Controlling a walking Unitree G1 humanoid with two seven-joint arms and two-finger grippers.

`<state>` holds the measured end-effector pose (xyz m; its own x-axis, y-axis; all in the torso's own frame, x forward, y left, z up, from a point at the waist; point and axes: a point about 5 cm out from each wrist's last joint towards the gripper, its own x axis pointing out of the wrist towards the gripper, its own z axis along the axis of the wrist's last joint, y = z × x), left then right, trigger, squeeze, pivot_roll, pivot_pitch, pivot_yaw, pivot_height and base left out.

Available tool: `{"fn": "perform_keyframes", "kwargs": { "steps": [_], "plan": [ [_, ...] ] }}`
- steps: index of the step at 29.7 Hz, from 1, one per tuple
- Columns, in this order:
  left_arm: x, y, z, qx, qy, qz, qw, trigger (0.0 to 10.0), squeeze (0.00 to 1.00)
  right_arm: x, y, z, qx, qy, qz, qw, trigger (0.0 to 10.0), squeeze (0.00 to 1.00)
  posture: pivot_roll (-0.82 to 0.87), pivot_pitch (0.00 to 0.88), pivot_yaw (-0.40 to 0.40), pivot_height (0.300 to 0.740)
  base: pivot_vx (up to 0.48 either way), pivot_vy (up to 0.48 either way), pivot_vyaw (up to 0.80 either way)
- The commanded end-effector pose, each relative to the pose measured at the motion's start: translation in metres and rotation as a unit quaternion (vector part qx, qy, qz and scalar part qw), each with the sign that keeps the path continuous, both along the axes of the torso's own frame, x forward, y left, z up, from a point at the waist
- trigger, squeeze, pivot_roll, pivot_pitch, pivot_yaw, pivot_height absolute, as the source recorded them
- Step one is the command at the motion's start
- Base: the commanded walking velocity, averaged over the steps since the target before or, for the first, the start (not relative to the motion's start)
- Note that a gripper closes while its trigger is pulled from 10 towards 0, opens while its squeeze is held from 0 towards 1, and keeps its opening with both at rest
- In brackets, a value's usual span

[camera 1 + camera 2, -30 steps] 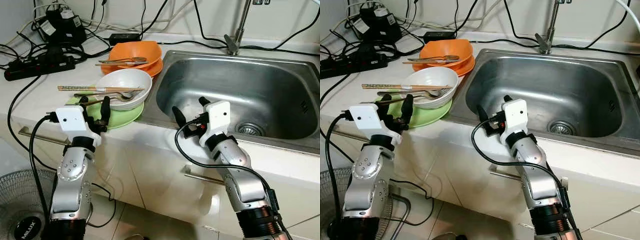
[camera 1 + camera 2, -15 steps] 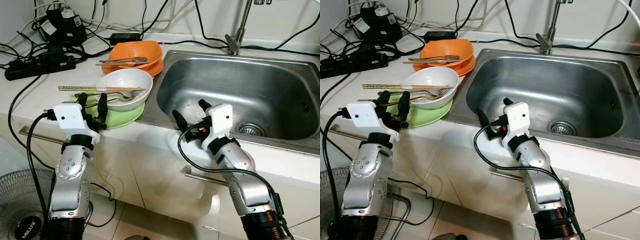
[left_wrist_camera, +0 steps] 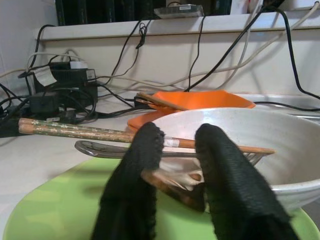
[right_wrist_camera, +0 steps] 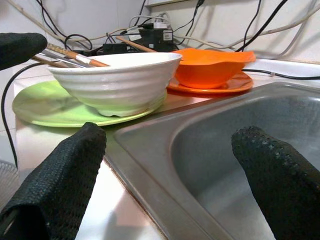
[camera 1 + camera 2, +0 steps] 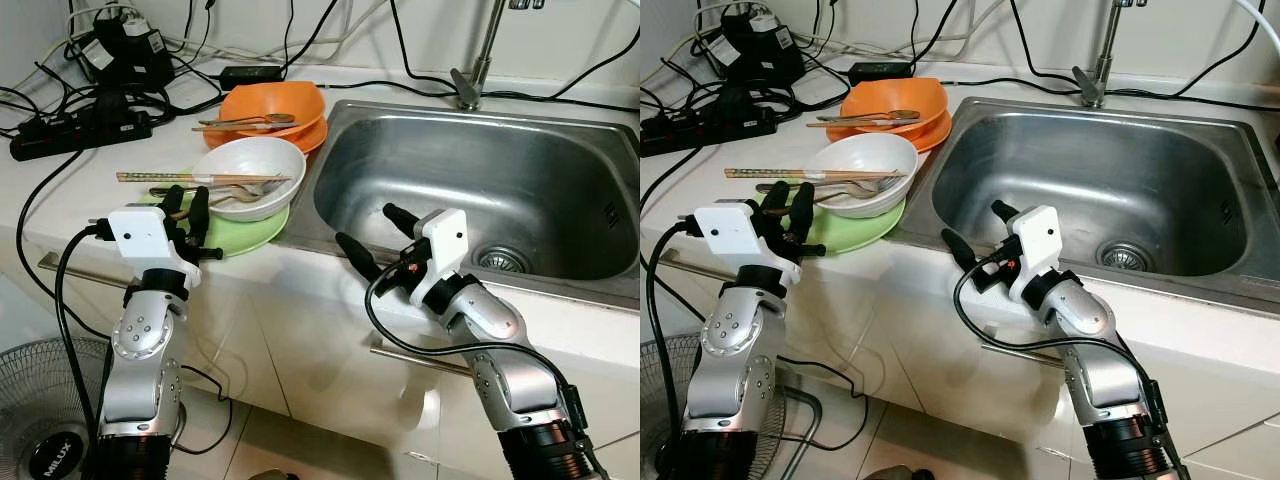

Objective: Kitchen organization

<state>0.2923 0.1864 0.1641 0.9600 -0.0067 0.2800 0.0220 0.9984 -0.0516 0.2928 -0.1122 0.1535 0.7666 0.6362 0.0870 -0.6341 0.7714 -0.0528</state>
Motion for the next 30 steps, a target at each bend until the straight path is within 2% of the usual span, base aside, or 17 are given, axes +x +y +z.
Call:
{"fn": "perform_keyframes", "kwargs": {
  "steps": [1,11,20,24,30],
  "plan": [
    [0.001,0.001,0.006,0.001,-0.002,0.0,1.0,0.0,0.0,-0.003,0.003,0.003,0.003,-0.002,0.021,1.0,10.0,0.0,-0.04,0.051,0.096,0.74,0.0,0.0,0.0],
    [0.003,-0.008,0.031,-0.04,0.021,-0.012,0.999,0.0,0.0,-0.003,0.003,0.003,0.002,0.001,0.024,1.0,10.0,0.0,-0.04,0.054,0.097,0.74,0.0,0.0,0.0],
    [0.002,-0.007,0.039,-0.052,0.047,-0.012,0.997,0.0,0.0,-0.002,0.005,0.003,0.001,-0.001,0.025,1.0,10.0,0.0,-0.03,0.053,0.099,0.74,0.0,0.0,0.0],
    [-0.002,-0.01,0.039,-0.065,0.104,-0.002,0.992,0.0,0.0,-0.001,0.005,0.003,0.002,-0.002,0.023,1.0,10.0,0.0,-0.03,0.053,0.102,0.74,0.0,0.0,0.0],
    [-0.006,-0.011,0.043,-0.051,0.138,-0.007,0.989,0.0,0.0,-0.001,0.006,0.004,0.003,-0.003,0.022,1.0,10.0,0.0,-0.02,0.056,0.104,0.74,0.0,0.0,0.0]
  ]
}}
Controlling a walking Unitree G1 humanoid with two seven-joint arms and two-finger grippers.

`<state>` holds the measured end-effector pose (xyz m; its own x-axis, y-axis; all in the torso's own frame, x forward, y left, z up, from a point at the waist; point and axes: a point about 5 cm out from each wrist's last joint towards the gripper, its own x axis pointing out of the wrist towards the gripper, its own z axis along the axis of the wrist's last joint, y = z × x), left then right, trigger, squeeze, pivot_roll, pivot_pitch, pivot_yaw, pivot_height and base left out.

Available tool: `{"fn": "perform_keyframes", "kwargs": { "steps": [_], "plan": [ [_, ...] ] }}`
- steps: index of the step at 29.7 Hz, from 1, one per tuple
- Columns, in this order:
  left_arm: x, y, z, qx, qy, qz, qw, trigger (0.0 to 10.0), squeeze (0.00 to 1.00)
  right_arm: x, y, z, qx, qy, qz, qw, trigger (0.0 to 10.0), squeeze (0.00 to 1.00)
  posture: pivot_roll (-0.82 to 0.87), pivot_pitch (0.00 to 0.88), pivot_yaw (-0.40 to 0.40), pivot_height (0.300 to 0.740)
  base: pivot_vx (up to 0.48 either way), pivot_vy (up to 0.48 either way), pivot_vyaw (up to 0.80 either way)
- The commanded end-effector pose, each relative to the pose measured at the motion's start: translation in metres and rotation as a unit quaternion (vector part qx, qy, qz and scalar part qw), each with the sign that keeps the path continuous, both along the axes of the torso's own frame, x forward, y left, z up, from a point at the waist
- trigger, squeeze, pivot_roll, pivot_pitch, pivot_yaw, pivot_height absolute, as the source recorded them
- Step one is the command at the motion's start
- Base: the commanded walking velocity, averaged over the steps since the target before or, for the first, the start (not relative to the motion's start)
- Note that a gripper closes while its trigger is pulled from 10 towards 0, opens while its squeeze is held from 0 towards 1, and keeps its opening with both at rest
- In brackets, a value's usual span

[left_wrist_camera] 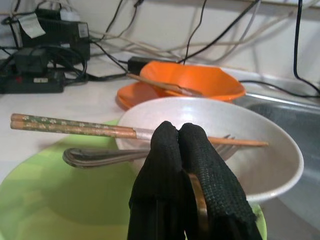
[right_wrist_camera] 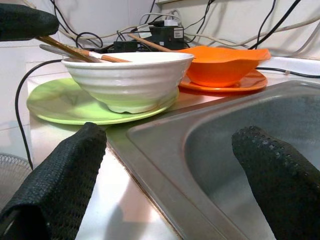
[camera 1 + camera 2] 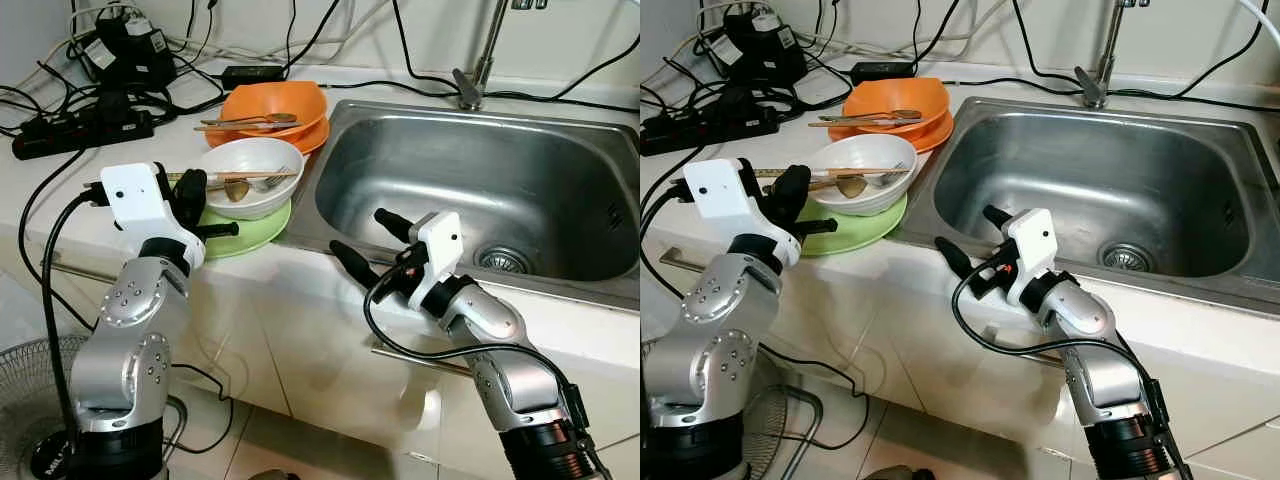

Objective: Kitchen organization

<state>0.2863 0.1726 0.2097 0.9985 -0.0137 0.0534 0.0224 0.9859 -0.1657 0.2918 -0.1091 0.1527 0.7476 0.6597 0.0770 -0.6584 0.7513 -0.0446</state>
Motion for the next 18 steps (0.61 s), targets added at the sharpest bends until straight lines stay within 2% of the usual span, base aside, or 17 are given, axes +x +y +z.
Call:
{"fn": "perform_keyframes", "kwargs": {
  "steps": [1,7,12,15,18],
  "plan": [
    [-0.001,0.003,-0.002,0.011,0.028,0.001,1.0,0.0,0.0,0.0,0.003,0.004,0.003,-0.009,0.006,1.0,10.0,0.0,-0.02,0.057,0.105,0.74,0.0,0.0,0.0],
    [-0.002,0.007,0.001,0.032,0.052,-0.01,0.998,0.0,0.0,0.0,0.004,0.003,0.004,-0.009,0.006,1.0,10.0,0.0,-0.01,0.057,0.106,0.74,0.0,0.0,0.0],
    [-0.003,0.013,0.013,0.061,0.075,-0.042,0.994,0.0,0.0,0.001,0.005,0.003,0.004,-0.009,0.006,1.0,10.0,0.0,0.0,0.058,0.107,0.74,0.0,0.0,0.0],
    [-0.003,0.018,0.016,0.093,0.097,-0.069,0.988,0.0,0.0,0.001,0.005,0.003,0.005,-0.009,0.005,1.0,10.0,0.0,0.01,0.058,0.109,0.74,0.0,0.0,0.0],
    [-0.001,0.024,0.022,0.103,0.102,-0.07,0.987,0.0,0.0,0.001,0.006,0.003,0.005,-0.009,0.005,1.0,10.0,0.0,0.01,0.058,0.111,0.74,0.0,0.0,0.0]
  ]
}}
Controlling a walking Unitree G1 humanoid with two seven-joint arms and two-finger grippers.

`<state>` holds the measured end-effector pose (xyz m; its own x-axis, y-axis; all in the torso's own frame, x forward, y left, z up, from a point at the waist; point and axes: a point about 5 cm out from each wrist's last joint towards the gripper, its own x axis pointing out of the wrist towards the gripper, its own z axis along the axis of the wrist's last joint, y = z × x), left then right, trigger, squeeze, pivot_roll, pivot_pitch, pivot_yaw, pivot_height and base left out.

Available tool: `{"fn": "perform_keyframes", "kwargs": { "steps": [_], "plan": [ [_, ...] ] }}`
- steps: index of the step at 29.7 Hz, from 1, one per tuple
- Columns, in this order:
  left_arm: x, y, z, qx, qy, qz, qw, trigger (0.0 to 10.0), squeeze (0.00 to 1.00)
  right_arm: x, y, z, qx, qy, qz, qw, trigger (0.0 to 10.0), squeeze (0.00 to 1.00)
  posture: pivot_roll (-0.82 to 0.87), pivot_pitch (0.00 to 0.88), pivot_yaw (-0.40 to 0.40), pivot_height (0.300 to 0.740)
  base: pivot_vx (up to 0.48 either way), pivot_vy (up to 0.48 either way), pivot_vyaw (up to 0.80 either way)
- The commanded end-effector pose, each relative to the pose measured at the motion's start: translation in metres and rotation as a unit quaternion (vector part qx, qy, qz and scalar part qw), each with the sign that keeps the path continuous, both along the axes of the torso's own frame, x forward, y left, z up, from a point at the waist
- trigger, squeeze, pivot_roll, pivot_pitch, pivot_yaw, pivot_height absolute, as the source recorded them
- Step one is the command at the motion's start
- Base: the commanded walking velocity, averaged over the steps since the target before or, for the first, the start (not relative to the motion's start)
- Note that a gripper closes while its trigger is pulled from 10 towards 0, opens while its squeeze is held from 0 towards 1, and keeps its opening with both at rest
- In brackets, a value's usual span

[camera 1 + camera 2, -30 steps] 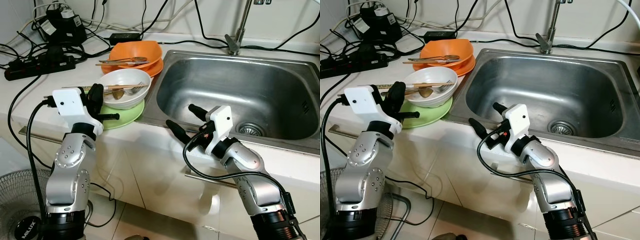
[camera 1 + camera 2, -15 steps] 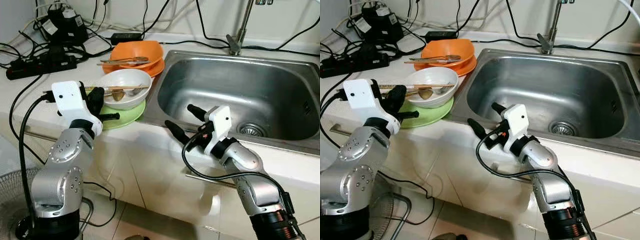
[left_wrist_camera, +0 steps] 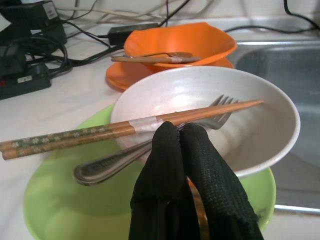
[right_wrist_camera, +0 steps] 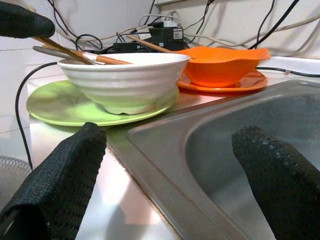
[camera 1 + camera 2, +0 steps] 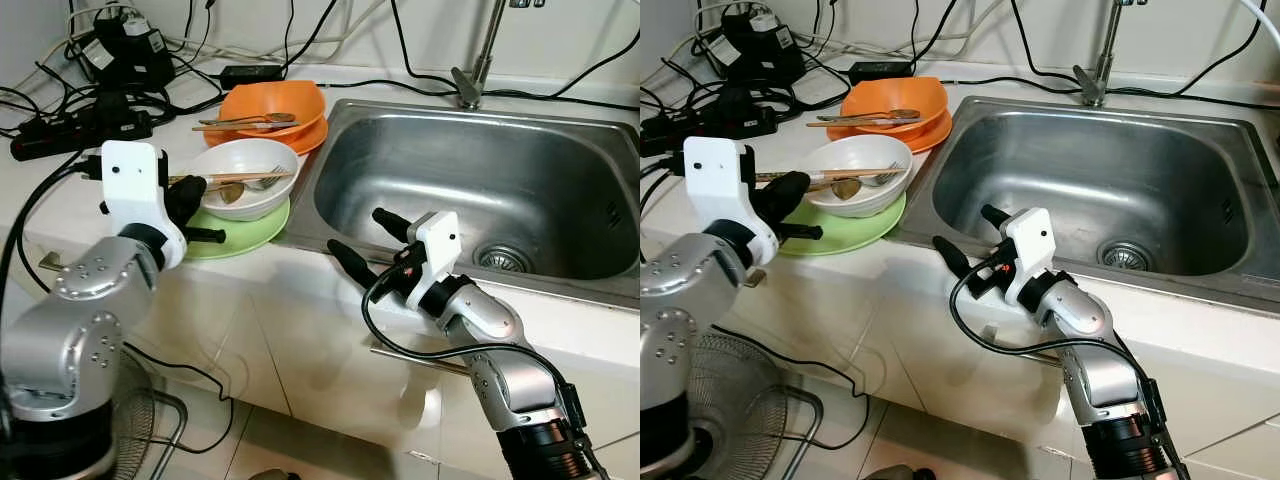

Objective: Kitchen organization

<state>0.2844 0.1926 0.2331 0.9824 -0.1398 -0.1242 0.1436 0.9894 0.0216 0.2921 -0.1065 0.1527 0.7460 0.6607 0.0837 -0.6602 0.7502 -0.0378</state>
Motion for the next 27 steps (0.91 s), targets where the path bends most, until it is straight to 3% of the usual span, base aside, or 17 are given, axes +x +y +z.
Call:
{"fn": "perform_keyframes", "kwargs": {
  "steps": [1,15,27],
  "plan": [
    [0.001,0.006,0.001,0.006,0.021,-0.001,1.0,0.0,0.0,0.001,0.004,0.002,0.001,-0.009,0.004,1.0,10.0,0.0,0.01,0.058,0.111,0.74,0.0,0.0,0.0],
    [0.008,0.025,0.028,0.039,0.014,-0.007,0.999,0.0,0.0,0.001,0.006,0.001,0.004,-0.008,0.0,1.0,10.0,0.0,0.02,0.053,0.117,0.74,0.0,0.0,0.0],
    [0.009,0.024,0.024,0.065,0.048,-0.051,0.995,0.0,0.0,0.001,0.006,0.0,0.006,-0.008,-0.004,1.0,10.0,0.0,0.02,0.053,0.126,0.74,0.0,0.0,0.0]
  ]
}}
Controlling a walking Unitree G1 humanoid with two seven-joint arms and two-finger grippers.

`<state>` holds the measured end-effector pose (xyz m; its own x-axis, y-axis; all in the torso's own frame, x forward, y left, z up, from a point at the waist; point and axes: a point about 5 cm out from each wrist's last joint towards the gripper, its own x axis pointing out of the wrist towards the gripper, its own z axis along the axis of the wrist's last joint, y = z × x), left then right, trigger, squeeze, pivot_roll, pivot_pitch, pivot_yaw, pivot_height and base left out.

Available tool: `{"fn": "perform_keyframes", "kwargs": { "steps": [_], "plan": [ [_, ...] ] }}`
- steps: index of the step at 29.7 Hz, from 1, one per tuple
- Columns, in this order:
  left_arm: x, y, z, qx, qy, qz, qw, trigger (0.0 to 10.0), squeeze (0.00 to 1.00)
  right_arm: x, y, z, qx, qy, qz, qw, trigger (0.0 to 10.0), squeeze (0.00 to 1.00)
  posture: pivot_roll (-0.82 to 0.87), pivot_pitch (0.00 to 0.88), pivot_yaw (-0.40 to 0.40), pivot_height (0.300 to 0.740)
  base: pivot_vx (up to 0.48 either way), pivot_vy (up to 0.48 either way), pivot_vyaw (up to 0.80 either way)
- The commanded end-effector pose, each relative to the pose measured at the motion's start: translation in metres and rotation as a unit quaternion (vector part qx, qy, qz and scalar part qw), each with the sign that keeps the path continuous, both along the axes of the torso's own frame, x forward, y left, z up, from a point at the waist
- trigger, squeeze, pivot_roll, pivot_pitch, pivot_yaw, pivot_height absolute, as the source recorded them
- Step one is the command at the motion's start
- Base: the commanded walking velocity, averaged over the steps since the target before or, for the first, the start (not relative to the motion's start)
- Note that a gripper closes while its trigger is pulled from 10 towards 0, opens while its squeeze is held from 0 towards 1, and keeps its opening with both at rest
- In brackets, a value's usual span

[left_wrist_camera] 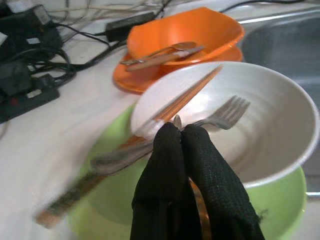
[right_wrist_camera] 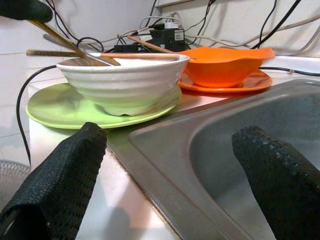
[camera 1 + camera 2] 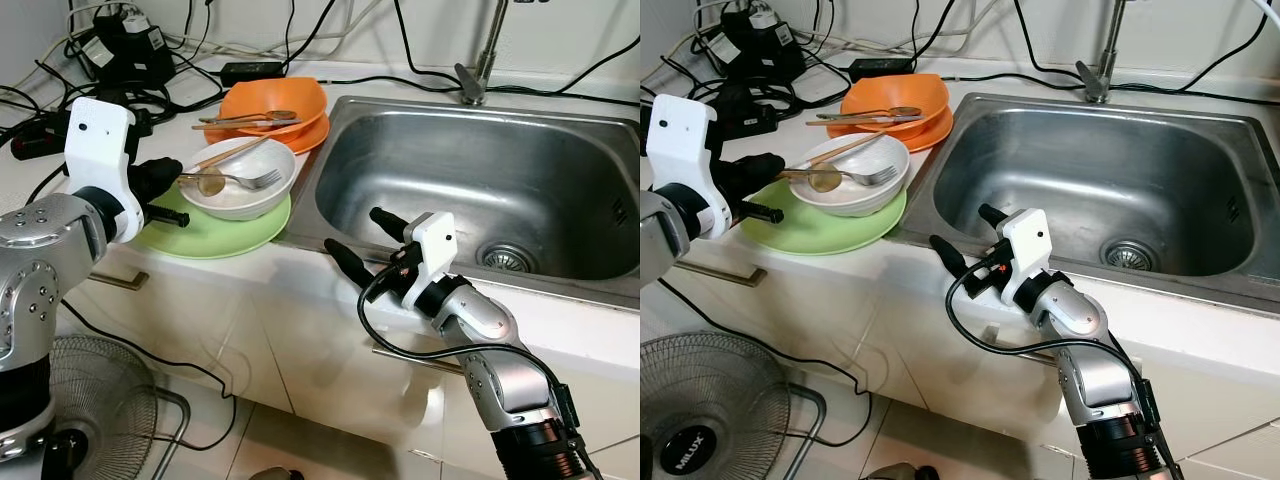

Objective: Kitchen organization

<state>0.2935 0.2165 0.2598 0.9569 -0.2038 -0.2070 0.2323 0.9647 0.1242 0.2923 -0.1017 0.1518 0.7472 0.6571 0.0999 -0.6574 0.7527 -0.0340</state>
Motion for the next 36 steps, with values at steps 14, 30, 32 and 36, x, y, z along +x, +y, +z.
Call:
{"fn": "perform_keyframes", "kwargs": {
  "steps": [14,30,32,36],
  "plan": [
    [-0.002,-0.009,-0.012,0.018,0.029,-0.041,0.999,10.0,1.0,0.001,0.0,0.001,-0.002,-0.004,-0.006,1.0,10.0,0.0,0.01,0.056,0.127,0.74,0.0,0.0,0.0],
    [0.0,-0.009,-0.007,0.015,0.008,-0.041,0.999,10.0,1.0,0.002,0.0,0.001,-0.002,-0.004,-0.009,1.0,10.0,0.0,0.01,0.053,0.123,0.74,0.0,0.0,0.0],
    [0.0,-0.01,0.0,0.018,0.0,-0.046,0.999,10.0,1.0,0.003,0.0,0.001,-0.002,-0.005,-0.009,1.0,10.0,0.0,0.01,0.051,0.121,0.74,0.0,0.0,0.0],
    [-0.001,-0.012,0.004,0.015,-0.004,-0.064,0.998,10.0,1.0,0.004,0.0,0.002,-0.002,-0.006,-0.009,1.0,10.0,0.0,0.02,0.049,0.119,0.74,0.0,0.0,0.0]
  ]
}}
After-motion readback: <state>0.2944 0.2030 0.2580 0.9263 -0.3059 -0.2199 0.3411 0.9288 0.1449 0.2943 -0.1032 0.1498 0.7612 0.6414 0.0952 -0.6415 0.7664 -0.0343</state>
